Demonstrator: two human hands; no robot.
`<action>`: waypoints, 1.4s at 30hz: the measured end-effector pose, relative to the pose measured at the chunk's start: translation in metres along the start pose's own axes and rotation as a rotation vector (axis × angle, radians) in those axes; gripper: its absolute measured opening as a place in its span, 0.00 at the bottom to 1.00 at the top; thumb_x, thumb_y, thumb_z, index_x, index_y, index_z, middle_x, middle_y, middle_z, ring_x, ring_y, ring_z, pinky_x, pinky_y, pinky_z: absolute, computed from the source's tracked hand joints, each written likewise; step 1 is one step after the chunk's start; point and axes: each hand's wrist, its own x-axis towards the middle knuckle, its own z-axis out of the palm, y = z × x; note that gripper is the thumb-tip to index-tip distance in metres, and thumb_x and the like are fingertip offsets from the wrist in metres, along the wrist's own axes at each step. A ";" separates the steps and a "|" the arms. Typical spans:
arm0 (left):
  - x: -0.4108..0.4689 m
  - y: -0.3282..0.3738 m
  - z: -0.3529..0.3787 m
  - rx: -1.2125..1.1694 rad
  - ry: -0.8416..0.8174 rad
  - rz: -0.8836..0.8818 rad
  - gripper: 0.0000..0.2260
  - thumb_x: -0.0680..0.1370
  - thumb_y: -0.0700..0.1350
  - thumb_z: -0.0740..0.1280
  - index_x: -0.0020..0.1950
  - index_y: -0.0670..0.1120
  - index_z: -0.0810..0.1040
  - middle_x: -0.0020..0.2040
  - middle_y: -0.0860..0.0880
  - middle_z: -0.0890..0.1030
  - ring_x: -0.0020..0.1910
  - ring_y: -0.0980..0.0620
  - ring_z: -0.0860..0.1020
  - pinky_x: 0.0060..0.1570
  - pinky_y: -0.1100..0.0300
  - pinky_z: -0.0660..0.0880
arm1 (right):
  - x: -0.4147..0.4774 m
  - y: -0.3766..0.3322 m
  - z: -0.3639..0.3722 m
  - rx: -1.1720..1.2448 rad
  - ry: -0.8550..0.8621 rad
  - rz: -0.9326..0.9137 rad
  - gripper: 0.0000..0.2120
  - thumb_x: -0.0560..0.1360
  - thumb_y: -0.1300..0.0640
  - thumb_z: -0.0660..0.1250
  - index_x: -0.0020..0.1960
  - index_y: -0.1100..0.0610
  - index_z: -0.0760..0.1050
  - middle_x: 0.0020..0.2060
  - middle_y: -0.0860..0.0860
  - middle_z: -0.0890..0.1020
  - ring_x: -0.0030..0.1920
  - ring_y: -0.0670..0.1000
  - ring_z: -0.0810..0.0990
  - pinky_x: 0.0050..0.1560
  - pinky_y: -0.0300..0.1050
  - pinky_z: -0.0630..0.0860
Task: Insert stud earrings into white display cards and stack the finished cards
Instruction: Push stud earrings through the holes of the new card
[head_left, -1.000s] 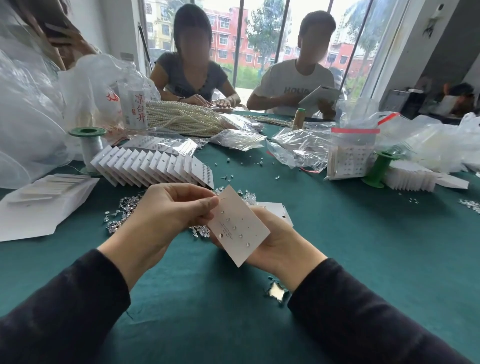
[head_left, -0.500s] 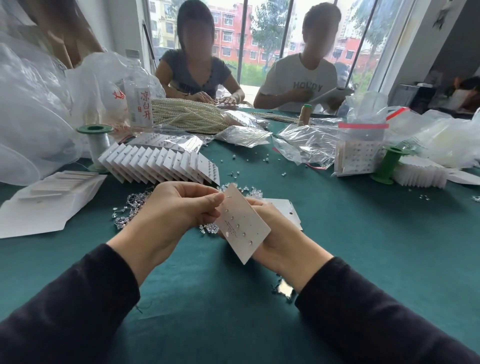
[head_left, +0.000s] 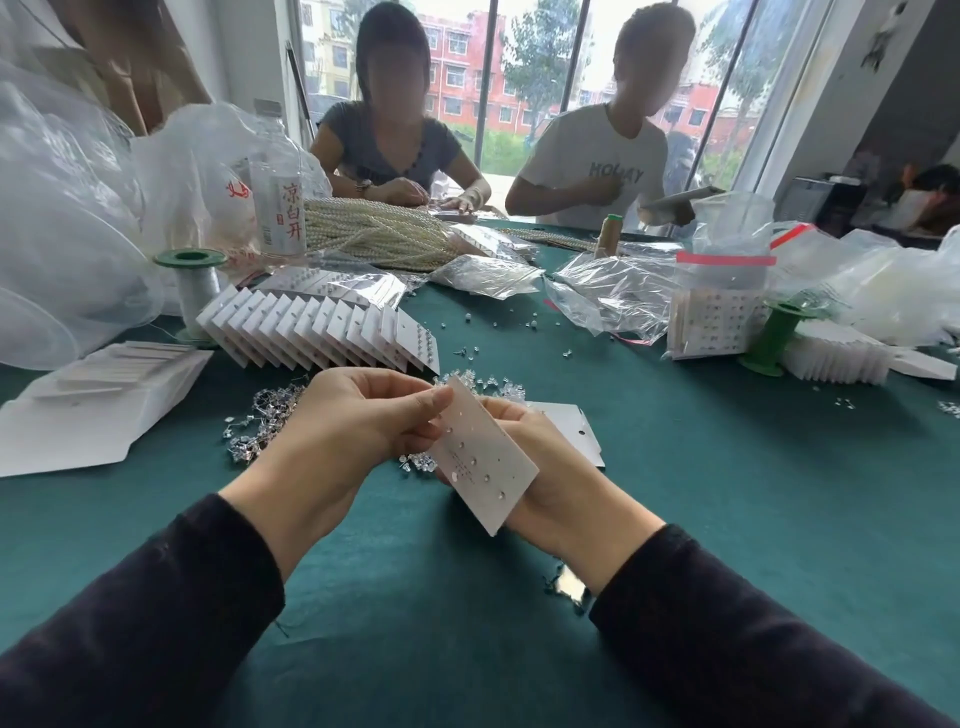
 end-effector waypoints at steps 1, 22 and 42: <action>0.000 0.000 0.001 0.012 0.007 0.006 0.03 0.67 0.38 0.72 0.36 0.39 0.81 0.29 0.45 0.81 0.27 0.55 0.78 0.29 0.66 0.78 | 0.000 0.001 0.001 -0.057 0.025 -0.035 0.03 0.70 0.67 0.66 0.41 0.60 0.74 0.30 0.54 0.78 0.30 0.50 0.75 0.32 0.41 0.73; 0.003 0.001 -0.011 0.103 0.078 -0.262 0.04 0.75 0.36 0.66 0.43 0.35 0.77 0.34 0.40 0.81 0.25 0.49 0.81 0.23 0.61 0.77 | 0.011 -0.003 -0.005 -1.033 0.416 -0.687 0.04 0.73 0.61 0.66 0.41 0.53 0.76 0.42 0.46 0.75 0.40 0.40 0.73 0.41 0.30 0.69; 0.005 0.004 -0.017 0.231 0.037 -0.338 0.06 0.72 0.38 0.70 0.35 0.38 0.77 0.29 0.44 0.80 0.27 0.51 0.76 0.23 0.65 0.73 | 0.021 -0.012 -0.041 -1.384 0.401 -0.268 0.05 0.70 0.60 0.67 0.40 0.57 0.82 0.37 0.50 0.80 0.40 0.48 0.74 0.37 0.33 0.62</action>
